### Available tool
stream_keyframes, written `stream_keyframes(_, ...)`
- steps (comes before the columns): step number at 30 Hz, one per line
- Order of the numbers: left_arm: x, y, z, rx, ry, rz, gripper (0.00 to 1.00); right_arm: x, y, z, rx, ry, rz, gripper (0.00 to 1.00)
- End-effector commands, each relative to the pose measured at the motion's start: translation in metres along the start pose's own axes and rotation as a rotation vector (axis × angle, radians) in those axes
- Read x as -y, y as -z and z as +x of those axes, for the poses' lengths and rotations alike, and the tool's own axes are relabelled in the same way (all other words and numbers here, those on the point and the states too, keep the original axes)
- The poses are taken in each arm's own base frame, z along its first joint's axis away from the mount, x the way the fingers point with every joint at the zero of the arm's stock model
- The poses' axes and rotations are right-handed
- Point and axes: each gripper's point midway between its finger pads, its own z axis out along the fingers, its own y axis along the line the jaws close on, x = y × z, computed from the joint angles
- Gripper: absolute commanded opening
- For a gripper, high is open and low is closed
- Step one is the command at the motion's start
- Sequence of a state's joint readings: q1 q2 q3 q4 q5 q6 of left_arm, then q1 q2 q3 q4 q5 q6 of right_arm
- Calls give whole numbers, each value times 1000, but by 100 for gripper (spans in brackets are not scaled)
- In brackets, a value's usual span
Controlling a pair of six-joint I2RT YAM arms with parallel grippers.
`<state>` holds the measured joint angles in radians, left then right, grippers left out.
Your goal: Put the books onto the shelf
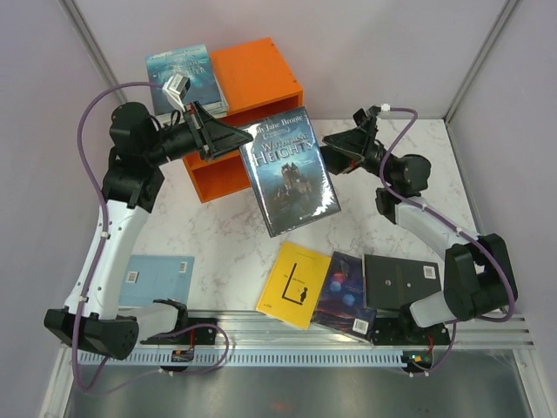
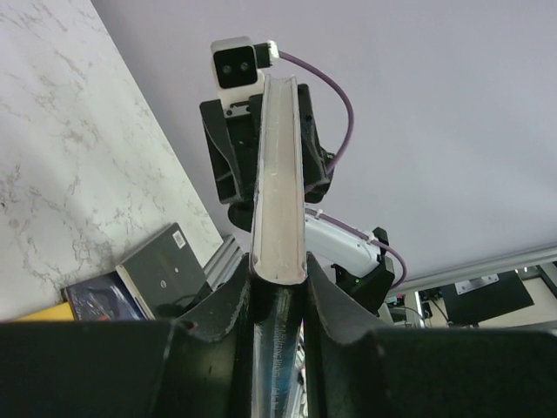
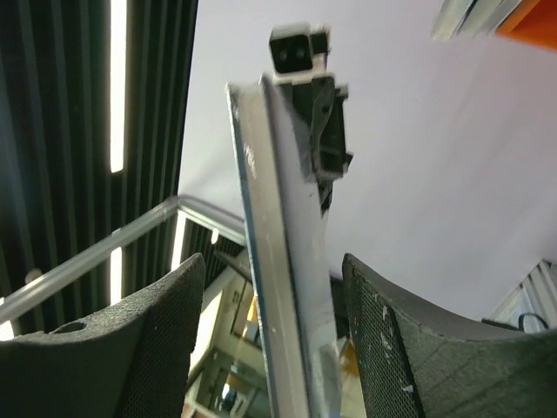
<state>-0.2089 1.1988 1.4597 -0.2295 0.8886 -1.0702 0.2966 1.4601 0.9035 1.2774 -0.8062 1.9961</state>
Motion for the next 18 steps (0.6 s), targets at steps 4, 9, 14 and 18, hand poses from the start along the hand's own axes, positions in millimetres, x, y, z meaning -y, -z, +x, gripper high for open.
stream_keyframes(4, 29, -7, -26, 63, -46, 104, 2, -78, -11, 104, -391, 159, -201, 67)
stream_keyframes(9, 34, -14, -41, 67, -84, 94, 2, -54, -16, 115, -434, 166, -57, 28)
stream_keyframes(14, 40, -15, -53, 76, -112, 72, 2, -33, -12, 116, -442, 188, 38, 4)
stream_keyframes(18, 36, -9, -49, 81, -110, 46, 25, -20, -24, 98, -382, 276, 142, 0)
